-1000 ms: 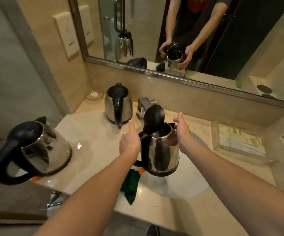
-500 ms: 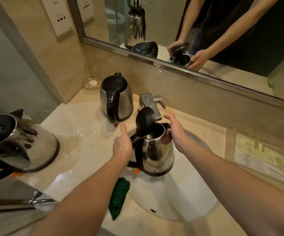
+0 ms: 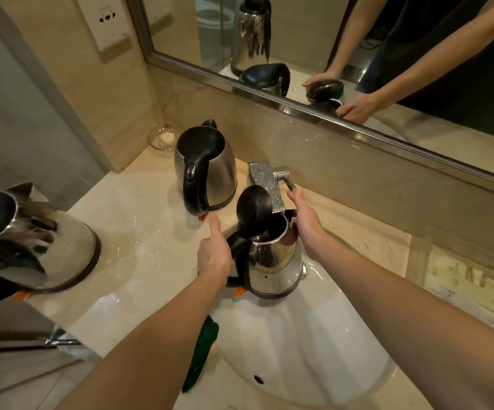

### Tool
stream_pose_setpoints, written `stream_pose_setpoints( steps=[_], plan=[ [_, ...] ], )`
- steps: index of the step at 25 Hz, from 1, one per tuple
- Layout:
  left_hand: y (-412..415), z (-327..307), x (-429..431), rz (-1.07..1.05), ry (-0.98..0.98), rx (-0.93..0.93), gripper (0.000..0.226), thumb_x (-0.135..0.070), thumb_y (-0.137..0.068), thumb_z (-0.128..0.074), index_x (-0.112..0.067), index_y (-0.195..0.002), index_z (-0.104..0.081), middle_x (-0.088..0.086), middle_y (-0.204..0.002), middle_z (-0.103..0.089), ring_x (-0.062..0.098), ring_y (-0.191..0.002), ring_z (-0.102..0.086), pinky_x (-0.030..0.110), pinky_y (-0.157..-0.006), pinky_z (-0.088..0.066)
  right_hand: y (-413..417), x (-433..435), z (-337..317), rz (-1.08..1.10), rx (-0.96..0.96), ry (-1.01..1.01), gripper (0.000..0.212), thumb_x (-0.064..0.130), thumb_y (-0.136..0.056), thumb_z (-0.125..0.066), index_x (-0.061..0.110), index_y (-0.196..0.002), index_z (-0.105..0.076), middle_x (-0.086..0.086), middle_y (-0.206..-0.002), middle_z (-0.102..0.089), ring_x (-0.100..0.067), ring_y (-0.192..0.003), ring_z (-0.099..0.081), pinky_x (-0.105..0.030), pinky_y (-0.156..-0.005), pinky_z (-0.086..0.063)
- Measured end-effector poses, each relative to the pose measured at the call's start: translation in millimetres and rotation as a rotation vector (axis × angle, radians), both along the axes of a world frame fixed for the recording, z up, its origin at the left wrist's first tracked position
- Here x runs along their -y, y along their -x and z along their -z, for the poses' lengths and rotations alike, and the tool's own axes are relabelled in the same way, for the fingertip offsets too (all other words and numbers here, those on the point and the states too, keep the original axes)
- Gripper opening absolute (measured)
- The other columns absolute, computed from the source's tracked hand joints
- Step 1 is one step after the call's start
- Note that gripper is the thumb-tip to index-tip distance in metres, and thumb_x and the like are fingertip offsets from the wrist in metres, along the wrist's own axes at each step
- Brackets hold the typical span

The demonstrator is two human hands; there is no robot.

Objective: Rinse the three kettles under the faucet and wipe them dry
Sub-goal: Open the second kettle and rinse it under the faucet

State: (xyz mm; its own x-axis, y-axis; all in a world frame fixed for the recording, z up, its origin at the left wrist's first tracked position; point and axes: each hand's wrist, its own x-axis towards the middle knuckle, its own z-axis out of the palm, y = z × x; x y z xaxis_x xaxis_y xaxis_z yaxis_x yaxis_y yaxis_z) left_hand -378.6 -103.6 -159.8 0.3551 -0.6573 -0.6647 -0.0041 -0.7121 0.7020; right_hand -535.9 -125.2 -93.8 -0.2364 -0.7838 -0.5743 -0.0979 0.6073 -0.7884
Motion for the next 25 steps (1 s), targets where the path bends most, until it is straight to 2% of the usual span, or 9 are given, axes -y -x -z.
stream_pose_setpoints(
  steps=[1,3,8,9,10,12,13,19,25],
  plan=[
    [1,1,0,-0.003,-0.004,-0.002,0.071,-0.076,-0.090,-0.021,-0.011,-0.091,-0.052,0.008,-0.081,-0.057,0.021,-0.077,-0.057,0.041,-0.091,-0.052,0,0,0,0.002,-0.001,-0.006,0.055,0.056,-0.102,-0.015,0.034,-0.147,-0.040,-0.003,-0.124,-0.058,-0.023,-0.116,-0.055,-0.016,-0.054,-0.035],
    [3,1,1,0.002,-0.003,0.011,0.071,-0.075,-0.091,-0.021,-0.012,-0.091,-0.053,0.008,-0.080,-0.057,0.021,-0.079,-0.058,0.042,-0.095,-0.052,-1,1,3,0.018,0.007,-0.008,0.055,0.057,-0.102,-0.016,0.035,-0.148,-0.038,-0.006,-0.145,-0.046,-0.022,-0.121,-0.049,-0.015,-0.054,-0.033],
    [1,5,4,0.011,-0.004,0.034,0.071,-0.076,-0.091,-0.021,-0.013,-0.085,-0.053,0.008,-0.078,-0.056,0.023,-0.082,-0.059,0.046,-0.100,-0.051,1,5,13,0.039,0.034,0.015,0.055,0.058,-0.102,-0.017,0.037,-0.150,-0.033,-0.002,-0.154,-0.036,-0.027,-0.134,-0.041,-0.016,-0.056,-0.035],
    [2,6,4,0.015,-0.004,0.036,0.075,-0.076,-0.090,-0.020,-0.011,-0.092,-0.058,0.008,-0.079,-0.056,0.024,-0.083,-0.059,0.047,-0.100,-0.050,1,6,16,0.045,0.033,0.023,0.055,0.058,-0.101,-0.017,0.037,-0.150,-0.033,-0.001,-0.154,-0.035,-0.027,-0.136,-0.039,-0.020,-0.062,-0.041],
    [2,7,4,0.019,-0.001,0.037,0.082,-0.077,-0.089,-0.020,-0.008,-0.101,-0.061,0.008,-0.079,-0.056,0.024,-0.083,-0.060,0.048,-0.100,-0.051,3,9,20,0.052,0.029,0.032,0.056,0.059,-0.101,-0.017,0.037,-0.150,-0.033,0.000,-0.154,-0.034,-0.027,-0.138,-0.036,-0.027,-0.076,-0.046],
    [4,8,5,0.022,0.009,0.034,0.087,-0.078,-0.088,-0.019,-0.005,-0.111,-0.061,0.008,-0.080,-0.057,0.024,-0.084,-0.060,0.047,-0.099,-0.051,6,13,28,0.059,0.029,0.045,0.057,0.062,-0.100,-0.018,0.038,-0.148,-0.036,-0.001,-0.157,-0.031,-0.028,-0.143,-0.029,-0.044,-0.106,-0.034],
    [5,8,6,0.021,0.009,0.026,0.086,-0.078,-0.089,-0.020,-0.006,-0.111,-0.061,0.008,-0.080,-0.057,0.024,-0.084,-0.060,0.047,-0.099,-0.051,7,14,31,0.059,0.026,0.050,0.057,0.062,-0.100,-0.018,0.038,-0.148,-0.037,-0.001,-0.158,-0.031,-0.028,-0.144,-0.027,-0.047,-0.112,-0.027],
    [6,9,4,0.006,0.006,0.002,0.085,-0.079,-0.087,-0.020,-0.008,-0.115,-0.059,0.010,-0.087,-0.058,0.026,-0.090,-0.061,0.046,-0.100,-0.051,10,15,39,0.041,0.017,0.096,0.056,0.060,-0.101,-0.018,0.037,-0.150,-0.034,0.002,-0.159,-0.028,-0.024,-0.147,-0.022,-0.047,-0.116,-0.017],
    [8,9,6,0.018,0.016,0.023,0.089,-0.081,-0.085,-0.017,-0.009,-0.114,-0.061,0.012,-0.091,-0.062,0.028,-0.095,-0.063,0.048,-0.100,-0.050,11,18,42,0.056,0.009,0.092,0.056,0.060,-0.101,-0.018,0.037,-0.148,-0.036,0.001,-0.158,-0.029,-0.024,-0.146,-0.023,-0.048,-0.117,-0.018]
  ],
)
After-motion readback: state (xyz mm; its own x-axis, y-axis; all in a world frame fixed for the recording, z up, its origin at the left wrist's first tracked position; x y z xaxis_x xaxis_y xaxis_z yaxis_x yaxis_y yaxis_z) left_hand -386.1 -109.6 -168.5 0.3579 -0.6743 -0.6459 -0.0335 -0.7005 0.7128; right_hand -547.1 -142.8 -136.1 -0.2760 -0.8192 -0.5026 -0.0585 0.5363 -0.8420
